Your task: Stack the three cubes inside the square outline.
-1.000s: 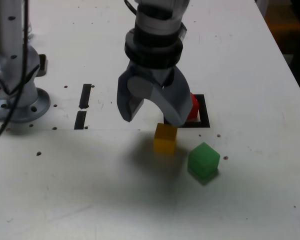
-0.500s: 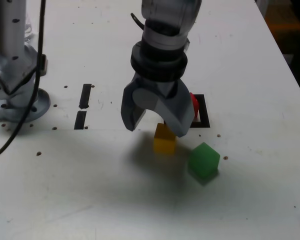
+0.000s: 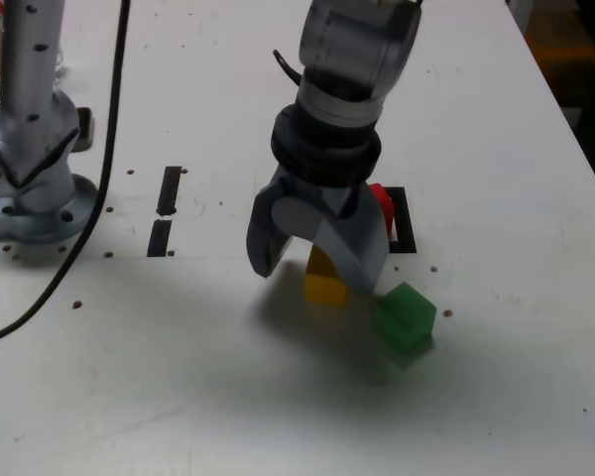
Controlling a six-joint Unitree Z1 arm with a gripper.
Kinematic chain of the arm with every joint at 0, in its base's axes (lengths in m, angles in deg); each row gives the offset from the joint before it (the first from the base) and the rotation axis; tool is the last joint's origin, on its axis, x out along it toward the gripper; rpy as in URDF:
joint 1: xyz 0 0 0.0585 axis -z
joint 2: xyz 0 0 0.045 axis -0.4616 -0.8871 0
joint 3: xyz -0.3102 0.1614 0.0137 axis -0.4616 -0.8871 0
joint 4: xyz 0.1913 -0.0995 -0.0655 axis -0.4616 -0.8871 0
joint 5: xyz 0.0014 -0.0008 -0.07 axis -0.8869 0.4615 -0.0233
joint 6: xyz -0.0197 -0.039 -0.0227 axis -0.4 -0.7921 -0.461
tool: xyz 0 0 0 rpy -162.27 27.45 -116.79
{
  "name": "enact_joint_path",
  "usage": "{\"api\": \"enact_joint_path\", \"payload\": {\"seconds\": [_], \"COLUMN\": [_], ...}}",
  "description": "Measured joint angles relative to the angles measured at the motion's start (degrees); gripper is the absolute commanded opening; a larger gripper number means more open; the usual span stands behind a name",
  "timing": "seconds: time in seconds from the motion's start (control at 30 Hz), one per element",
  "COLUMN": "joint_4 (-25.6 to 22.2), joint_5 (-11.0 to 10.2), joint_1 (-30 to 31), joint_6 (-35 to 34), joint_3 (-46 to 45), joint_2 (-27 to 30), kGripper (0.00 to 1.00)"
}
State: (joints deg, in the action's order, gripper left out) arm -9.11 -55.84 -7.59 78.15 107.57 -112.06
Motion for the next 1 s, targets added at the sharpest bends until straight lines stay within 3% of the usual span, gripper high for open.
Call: {"api": "enact_joint_path", "payload": {"seconds": [0.73, 0.87, 1.0], "joint_4": [0.2, 0.3, 0.3], "joint_5": [2.0, 2.2, 2.3], "joint_1": [0.2, 0.2, 0.2], "joint_6": [1.6, 1.9, 2.0], "joint_3": [0.6, 0.9, 1.1], "joint_2": [-3.7, -3.8, -3.8], "kGripper": [0.89, 0.83, 0.7]}}
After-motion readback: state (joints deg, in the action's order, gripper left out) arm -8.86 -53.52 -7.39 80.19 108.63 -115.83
